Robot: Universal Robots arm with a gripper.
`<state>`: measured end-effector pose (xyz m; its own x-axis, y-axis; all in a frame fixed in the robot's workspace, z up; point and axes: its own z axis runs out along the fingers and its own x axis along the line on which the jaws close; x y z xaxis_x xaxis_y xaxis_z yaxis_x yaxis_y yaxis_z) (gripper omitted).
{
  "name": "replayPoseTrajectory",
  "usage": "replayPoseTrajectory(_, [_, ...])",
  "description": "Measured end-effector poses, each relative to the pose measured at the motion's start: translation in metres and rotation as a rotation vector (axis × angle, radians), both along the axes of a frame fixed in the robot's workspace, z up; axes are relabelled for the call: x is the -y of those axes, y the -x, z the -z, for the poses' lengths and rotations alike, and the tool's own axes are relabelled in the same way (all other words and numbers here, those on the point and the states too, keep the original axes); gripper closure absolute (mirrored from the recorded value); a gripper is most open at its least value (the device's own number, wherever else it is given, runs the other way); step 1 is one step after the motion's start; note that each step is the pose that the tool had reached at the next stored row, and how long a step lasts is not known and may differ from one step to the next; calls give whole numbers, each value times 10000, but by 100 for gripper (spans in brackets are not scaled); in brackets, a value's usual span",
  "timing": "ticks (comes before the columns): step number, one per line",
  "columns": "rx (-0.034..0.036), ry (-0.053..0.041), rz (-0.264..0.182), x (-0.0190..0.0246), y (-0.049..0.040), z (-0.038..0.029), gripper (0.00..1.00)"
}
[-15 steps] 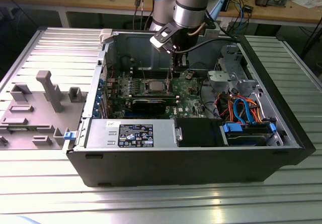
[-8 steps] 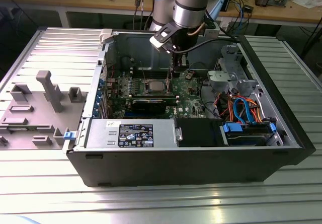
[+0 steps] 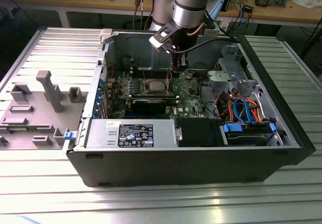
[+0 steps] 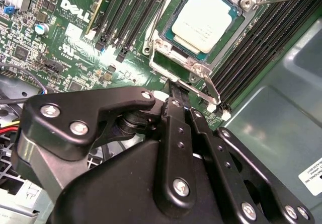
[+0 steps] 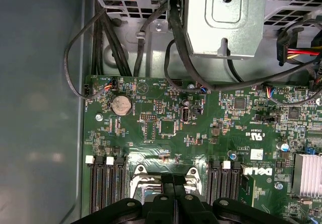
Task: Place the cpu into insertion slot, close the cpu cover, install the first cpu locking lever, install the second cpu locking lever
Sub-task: 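Close the cpu cover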
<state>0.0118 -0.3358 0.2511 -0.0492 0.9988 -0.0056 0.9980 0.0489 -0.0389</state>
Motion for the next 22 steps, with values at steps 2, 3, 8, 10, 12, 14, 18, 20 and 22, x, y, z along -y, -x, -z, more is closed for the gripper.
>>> replayPoseTrajectory(2, [1, -1, -3, 0, 8, 0, 89])
replayPoseTrajectory(3, [1, -1, -2, 0, 13, 0, 89])
replayPoseTrajectory(8, [0, -1, -3, 0, 28, 0, 89])
replayPoseTrajectory(10, [1, -1, -3, 0, 33, 0, 89])
replayPoseTrajectory(12, [0, -1, -4, 0, 35, 0, 89])
replayPoseTrajectory(14, [0, -1, -3, 0, 36, 0, 89])
replayPoseTrajectory(18, [0, 0, -6, 5, 61, 16, 89])
replayPoseTrajectory(20, [1, -3, -101, 18, 90, 28, 89])
replayPoseTrajectory(22, [1, -2, -199, 20, 111, 36, 89])
